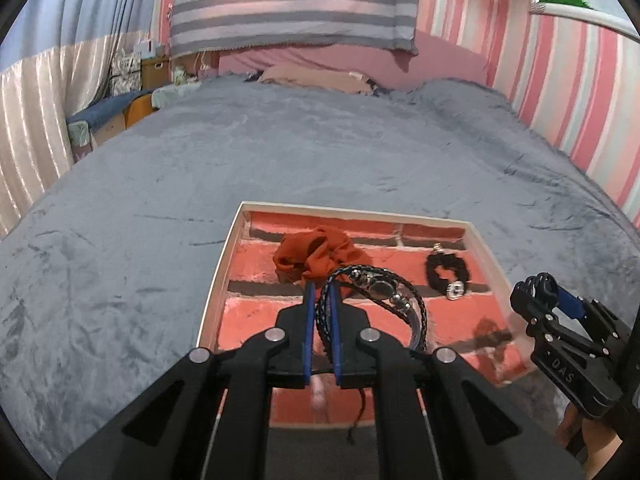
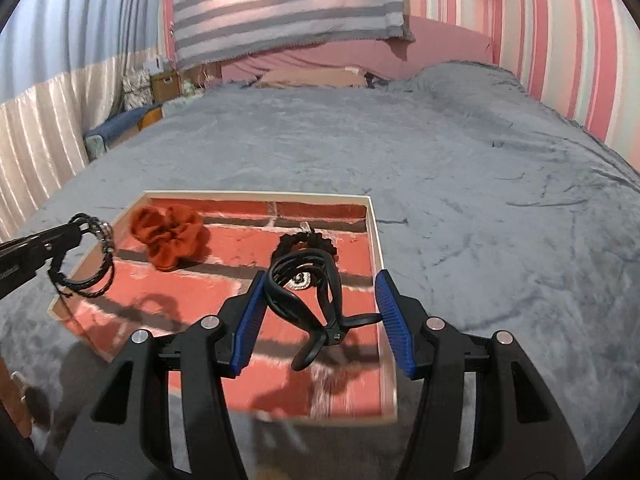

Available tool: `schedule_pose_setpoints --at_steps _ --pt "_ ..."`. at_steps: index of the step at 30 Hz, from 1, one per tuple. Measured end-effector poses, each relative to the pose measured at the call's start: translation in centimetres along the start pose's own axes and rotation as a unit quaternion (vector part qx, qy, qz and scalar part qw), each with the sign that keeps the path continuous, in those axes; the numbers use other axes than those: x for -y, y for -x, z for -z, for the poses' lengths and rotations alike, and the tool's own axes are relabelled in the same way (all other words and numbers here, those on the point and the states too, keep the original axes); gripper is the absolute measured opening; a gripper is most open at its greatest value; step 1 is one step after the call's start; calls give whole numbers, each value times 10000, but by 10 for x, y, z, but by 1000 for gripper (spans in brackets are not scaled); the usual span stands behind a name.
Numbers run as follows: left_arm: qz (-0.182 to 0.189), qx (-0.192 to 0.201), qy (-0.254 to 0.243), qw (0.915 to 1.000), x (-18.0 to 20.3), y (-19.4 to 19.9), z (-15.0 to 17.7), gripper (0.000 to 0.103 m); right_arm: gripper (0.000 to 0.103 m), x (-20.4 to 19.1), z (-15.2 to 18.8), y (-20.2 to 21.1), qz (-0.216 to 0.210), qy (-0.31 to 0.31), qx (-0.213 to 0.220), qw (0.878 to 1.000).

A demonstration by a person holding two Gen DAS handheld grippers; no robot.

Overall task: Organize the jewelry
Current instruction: 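Carry the clip and bracelet into the tray and open both tools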

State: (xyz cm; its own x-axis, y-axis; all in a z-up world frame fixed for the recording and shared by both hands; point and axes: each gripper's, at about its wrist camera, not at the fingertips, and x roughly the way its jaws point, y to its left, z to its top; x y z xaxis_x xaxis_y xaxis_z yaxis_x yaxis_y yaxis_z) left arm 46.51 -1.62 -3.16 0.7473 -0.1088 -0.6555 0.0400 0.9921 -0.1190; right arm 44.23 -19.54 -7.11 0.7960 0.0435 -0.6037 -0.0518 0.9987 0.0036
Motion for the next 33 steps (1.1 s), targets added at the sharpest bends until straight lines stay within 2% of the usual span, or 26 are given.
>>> schedule_pose_setpoints --at_steps 4,7,14,21,33 --pt "-19 -280 62 9996 -4 -22 -8 7 55 -3 -7 -30 102 54 -238 9996" --pt "-79 -318 5 9995 0 -31 -12 7 55 -2 -9 -46 145 73 -453 9988" --pt "-220 -588 105 9980 -9 -61 -3 7 55 6 0 -68 176 -77 -749 9970" --pt "-365 -721 120 9967 -17 -78 4 8 55 4 4 -73 196 -21 -675 9975" --pt "-411 -934 196 9946 -25 -94 6 9 56 0 4 -81 168 137 -849 9962"
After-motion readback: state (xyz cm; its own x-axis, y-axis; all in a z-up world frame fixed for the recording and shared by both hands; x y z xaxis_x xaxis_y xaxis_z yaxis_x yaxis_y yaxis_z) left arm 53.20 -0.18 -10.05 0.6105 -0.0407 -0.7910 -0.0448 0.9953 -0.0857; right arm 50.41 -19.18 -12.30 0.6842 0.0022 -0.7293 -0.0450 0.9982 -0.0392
